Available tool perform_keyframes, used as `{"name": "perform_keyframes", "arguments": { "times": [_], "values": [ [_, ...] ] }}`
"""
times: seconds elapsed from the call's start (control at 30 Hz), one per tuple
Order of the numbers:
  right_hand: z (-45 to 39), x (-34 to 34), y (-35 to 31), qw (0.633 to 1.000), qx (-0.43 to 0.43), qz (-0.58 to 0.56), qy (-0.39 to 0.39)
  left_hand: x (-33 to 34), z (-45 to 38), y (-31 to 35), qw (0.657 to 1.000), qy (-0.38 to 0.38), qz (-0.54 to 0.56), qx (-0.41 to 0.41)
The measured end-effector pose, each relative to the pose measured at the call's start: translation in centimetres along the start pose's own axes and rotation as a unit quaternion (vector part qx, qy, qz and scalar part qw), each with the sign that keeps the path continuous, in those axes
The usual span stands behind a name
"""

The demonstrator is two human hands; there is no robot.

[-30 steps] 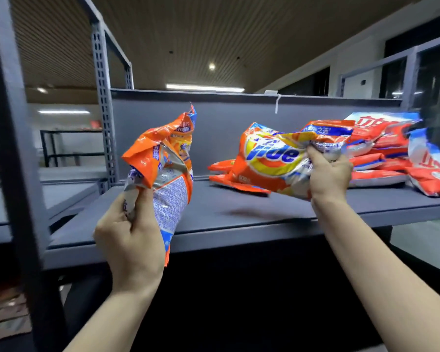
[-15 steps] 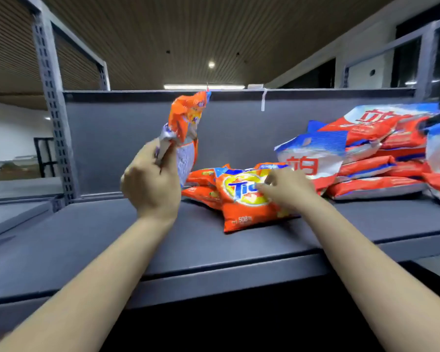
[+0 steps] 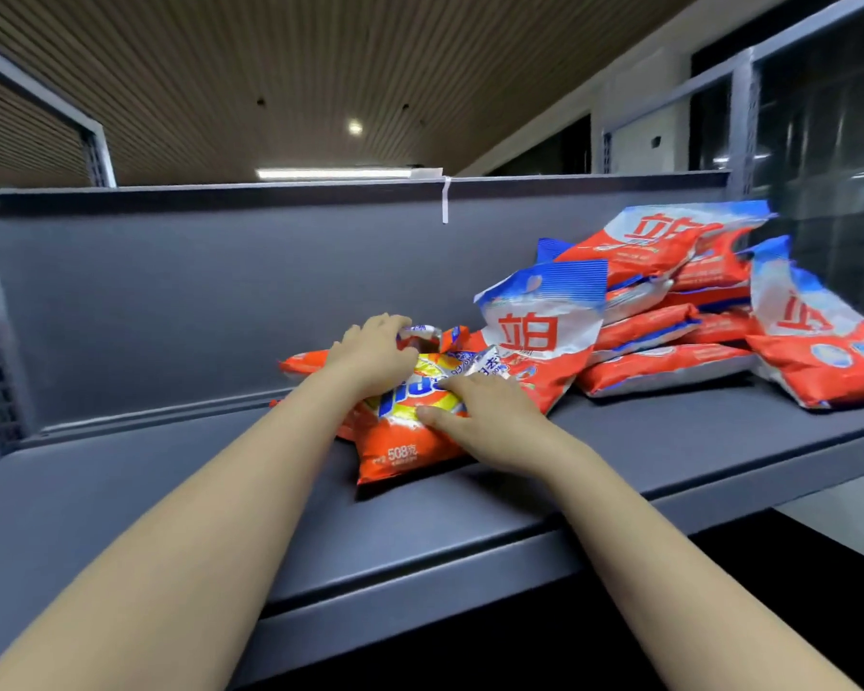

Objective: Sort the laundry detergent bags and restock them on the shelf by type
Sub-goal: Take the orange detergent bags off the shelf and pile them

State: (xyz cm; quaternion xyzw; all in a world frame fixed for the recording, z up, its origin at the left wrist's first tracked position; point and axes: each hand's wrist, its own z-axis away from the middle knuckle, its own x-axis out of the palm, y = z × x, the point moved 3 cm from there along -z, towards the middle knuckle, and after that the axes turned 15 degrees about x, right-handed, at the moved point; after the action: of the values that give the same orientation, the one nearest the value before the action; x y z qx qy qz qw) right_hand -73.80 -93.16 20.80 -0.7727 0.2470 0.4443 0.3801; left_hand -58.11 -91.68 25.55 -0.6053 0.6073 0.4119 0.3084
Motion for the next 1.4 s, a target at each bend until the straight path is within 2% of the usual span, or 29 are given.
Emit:
{"name": "perform_keyframes", "arguments": {
  "times": [0.37,0.6,0.9,1.1,1.23,1.4],
  "values": [
    [2.2,-0.5,-1.1,0.999,0.027,-0.032,0.029,-4.7,9.4,-2.0,0.988,0.078,-0.025,-0.128],
    [5.9,-0.6,-4.2,0.994,0.034,-0.083,0.055,-8.5,18.1,-3.9,0.988,0.075,-0.047,-0.129],
    [15.1,0.3,-12.8,0.992,-0.033,-0.1,0.064,-13.4,31.0,-5.7,0.985,0.103,-0.067,-0.117],
    [22.7,2.5,-18.6,0.99,-0.049,-0.132,0.027,-15.4,40.7,-7.0,0.987,0.104,-0.052,-0.111],
    [28.0,5.1,-22.9,0.99,-0.058,-0.132,0.005,-16.1,47.8,-9.0,0.984,0.1,-0.05,-0.141],
    [33.5,9.8,-28.7,0.986,-0.083,-0.136,-0.049,-16.0,56.1,-13.2,0.98,0.06,-0.039,-0.186]
  ]
}}
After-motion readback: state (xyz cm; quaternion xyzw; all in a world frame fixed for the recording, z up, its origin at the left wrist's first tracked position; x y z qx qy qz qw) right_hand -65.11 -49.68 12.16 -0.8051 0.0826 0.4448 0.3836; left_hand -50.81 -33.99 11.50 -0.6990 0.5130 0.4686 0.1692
